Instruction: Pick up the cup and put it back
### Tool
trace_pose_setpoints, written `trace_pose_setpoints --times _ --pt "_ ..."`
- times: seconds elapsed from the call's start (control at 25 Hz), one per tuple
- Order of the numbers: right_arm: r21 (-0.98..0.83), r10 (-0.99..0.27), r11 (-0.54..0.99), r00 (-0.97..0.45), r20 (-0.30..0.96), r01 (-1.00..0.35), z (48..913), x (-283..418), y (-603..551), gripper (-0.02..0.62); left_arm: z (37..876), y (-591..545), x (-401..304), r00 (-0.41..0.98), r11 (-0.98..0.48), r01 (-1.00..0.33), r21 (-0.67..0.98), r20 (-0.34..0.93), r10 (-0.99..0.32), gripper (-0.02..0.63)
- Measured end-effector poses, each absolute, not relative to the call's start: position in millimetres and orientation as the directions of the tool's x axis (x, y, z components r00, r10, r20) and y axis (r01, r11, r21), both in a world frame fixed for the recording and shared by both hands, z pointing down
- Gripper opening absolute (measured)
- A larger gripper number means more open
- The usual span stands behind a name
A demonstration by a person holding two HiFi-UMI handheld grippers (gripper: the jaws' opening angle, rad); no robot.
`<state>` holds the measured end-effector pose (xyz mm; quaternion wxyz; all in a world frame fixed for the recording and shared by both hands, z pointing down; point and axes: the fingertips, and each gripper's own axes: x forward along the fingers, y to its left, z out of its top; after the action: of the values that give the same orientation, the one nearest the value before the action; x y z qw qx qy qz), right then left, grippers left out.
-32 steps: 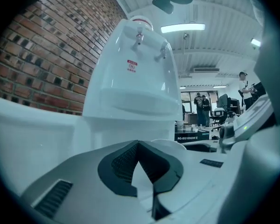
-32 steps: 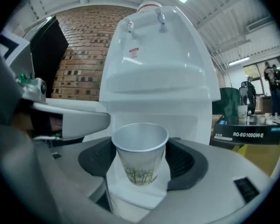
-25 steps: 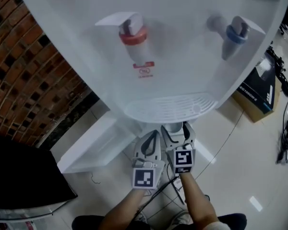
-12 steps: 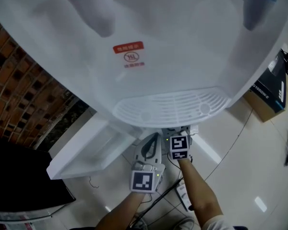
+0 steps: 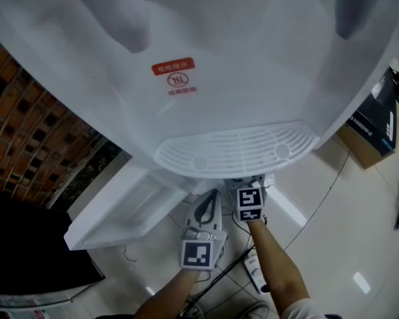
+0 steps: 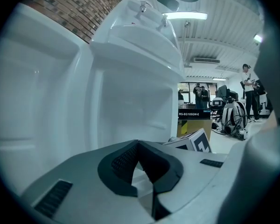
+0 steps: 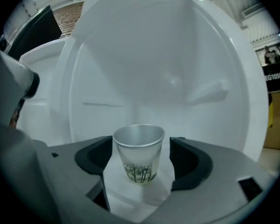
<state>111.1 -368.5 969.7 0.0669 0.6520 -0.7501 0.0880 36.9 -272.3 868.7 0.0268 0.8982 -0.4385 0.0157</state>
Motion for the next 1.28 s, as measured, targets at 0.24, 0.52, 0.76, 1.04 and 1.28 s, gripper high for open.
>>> trace_pose_setpoints --times 0.24,0.52,0.76,1.04,1.28 --pt "-0.044 -0.961 0.123 -0.130 0.243 -0.991 936 111 -332 0.363 856 -266 35 0.598 -0.594 -0.802 0.064 0.066 -0.799 -0.009" --pt "-0.011 -0.971 0.121 -0.120 0.207 -0.993 838 93 -274 0.186 793 -253 41 0.620 -0.618 -0.784 0.067 0.017 -0.784 -0.009" --pt "-0.025 -0.976 0.123 -0.126 0.177 -0.992 754 81 -239 0.130 731 -237 25 0.625 -0.629 -0.776 0.045 -0.074 -0.777 -0.009" --pt "0.018 -0.982 0.133 -0.129 0.136 -0.991 701 63 -203 0.031 686 -213 22 0.662 -0.665 -0.747 -0.019 -0.114 -0.741 -0.009" --pt "0.077 -0.975 0.161 -0.147 0.166 -0.984 665 60 -209 0.005 642 -214 23 0.681 -0.685 -0.729 -0.008 -0.119 -0.723 -0.009"
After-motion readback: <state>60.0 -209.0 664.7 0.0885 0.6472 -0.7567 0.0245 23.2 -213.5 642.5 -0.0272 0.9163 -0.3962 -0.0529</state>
